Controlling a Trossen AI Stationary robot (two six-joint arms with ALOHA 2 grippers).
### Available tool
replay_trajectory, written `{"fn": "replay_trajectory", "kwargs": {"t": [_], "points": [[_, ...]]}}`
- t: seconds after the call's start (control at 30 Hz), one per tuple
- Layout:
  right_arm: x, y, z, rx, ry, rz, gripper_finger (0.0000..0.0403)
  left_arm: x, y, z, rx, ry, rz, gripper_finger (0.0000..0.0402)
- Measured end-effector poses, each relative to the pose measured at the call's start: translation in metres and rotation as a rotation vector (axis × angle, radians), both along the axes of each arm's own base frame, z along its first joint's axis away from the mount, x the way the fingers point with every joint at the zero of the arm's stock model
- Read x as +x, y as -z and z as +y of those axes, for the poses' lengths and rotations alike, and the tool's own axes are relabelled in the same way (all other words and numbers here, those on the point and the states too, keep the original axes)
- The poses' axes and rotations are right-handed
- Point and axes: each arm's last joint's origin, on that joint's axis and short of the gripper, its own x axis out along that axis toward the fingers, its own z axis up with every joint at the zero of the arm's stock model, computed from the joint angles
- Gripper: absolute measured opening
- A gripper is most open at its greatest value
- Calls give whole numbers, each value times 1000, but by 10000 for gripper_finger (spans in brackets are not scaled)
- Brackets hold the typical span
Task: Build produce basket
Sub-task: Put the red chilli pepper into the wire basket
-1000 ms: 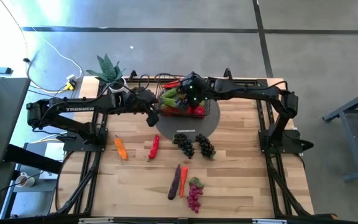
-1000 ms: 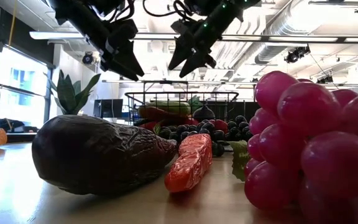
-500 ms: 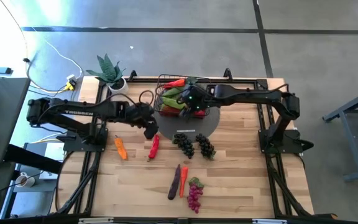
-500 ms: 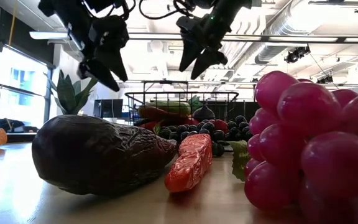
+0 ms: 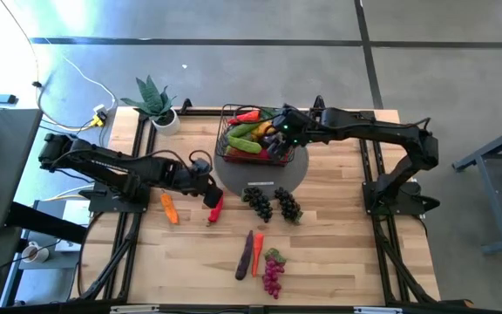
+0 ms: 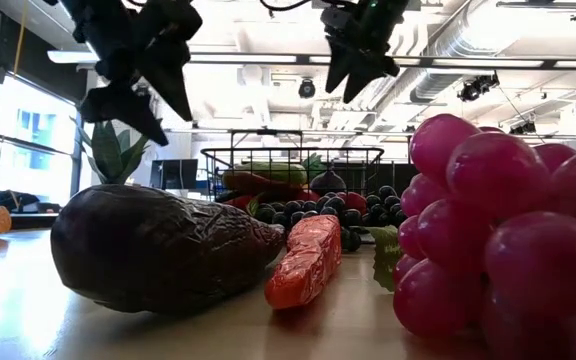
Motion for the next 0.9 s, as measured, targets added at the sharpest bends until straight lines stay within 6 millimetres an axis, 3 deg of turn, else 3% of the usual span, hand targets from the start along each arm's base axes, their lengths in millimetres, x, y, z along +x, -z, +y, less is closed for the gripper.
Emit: {"fn": "replay_trajectory", "kwargs": {"t": [0.3, 0.9], "points": [[-8, -1, 6, 21, -19, 47, 245, 7, 18, -15, 32, -54, 77, 236], [-7, -1, 9, 10, -47, 55, 245, 34, 74, -24, -29, -81, 227, 236]]}}
